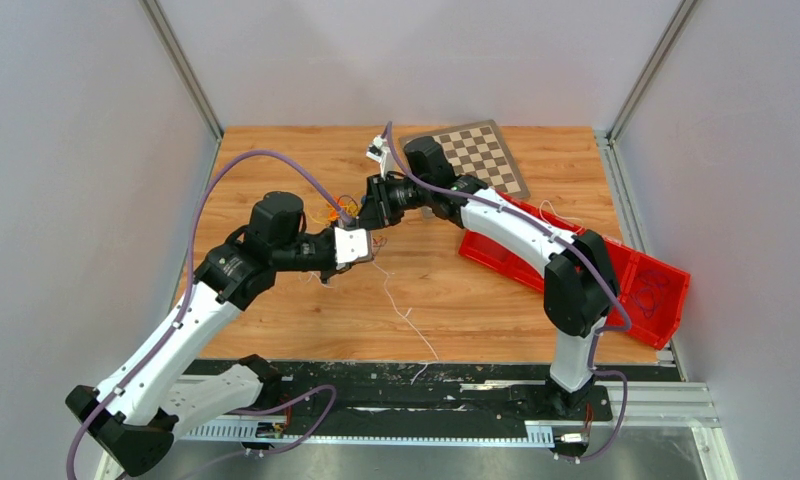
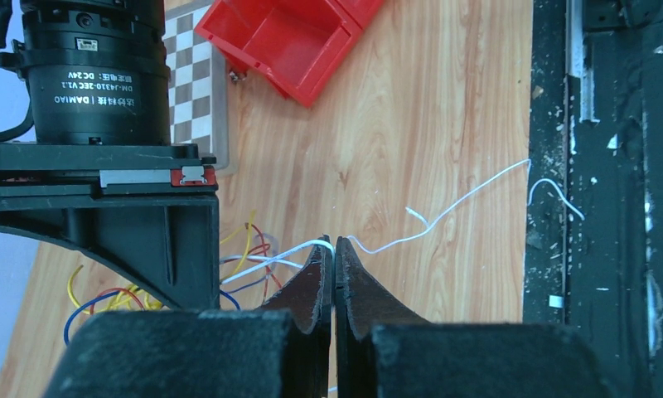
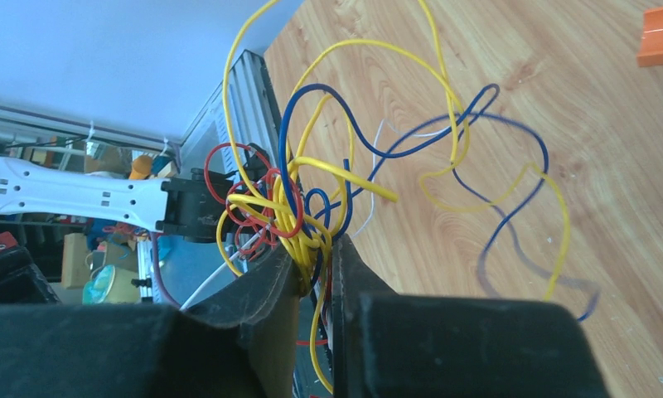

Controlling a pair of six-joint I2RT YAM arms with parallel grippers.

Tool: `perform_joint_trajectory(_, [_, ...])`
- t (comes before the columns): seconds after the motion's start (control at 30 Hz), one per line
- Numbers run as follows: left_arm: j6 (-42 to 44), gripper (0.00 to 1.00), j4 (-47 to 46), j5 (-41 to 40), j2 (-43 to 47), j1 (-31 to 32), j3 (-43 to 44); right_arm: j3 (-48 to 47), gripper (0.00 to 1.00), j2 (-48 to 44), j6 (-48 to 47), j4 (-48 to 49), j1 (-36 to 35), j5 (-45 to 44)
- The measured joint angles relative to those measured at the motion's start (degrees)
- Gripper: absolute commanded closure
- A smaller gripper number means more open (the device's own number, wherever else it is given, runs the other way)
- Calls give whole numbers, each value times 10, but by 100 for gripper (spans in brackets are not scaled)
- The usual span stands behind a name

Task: Untangle the cables

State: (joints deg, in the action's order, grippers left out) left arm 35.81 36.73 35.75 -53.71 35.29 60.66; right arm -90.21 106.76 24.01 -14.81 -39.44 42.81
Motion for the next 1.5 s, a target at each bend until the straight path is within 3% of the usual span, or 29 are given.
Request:
perform_joint_trajectory(0.3, [-49,100,34,78,-17,23,86,-28,71,42,9,13,49,11])
perform_joint_trajectory(0.4, [-66,100,33,135,-12,40,116,-29,82,71,17,25,83,0])
perform_joint_trajectory(0.5, [-83,100,32,172,-3,45,136,-28,83,97,28,26,108,-2])
perform_joint_trajectory(0.7, [-154,100,16,185,-9,46,174,-16,68,101,35,38,118,-1])
perform_joint_trajectory(1.13, [-355,100,-133,183,-146,44,580,57,61,101,26,48,108,3])
perform_joint_trajectory(1.37, [-371,100,-202,93,-223,40,777,87,60,101,11,48,78,6])
perform_joint_trajectory(1.5, [-357,100,-247,38,-230,40,802,89,58,101,0,48,61,5])
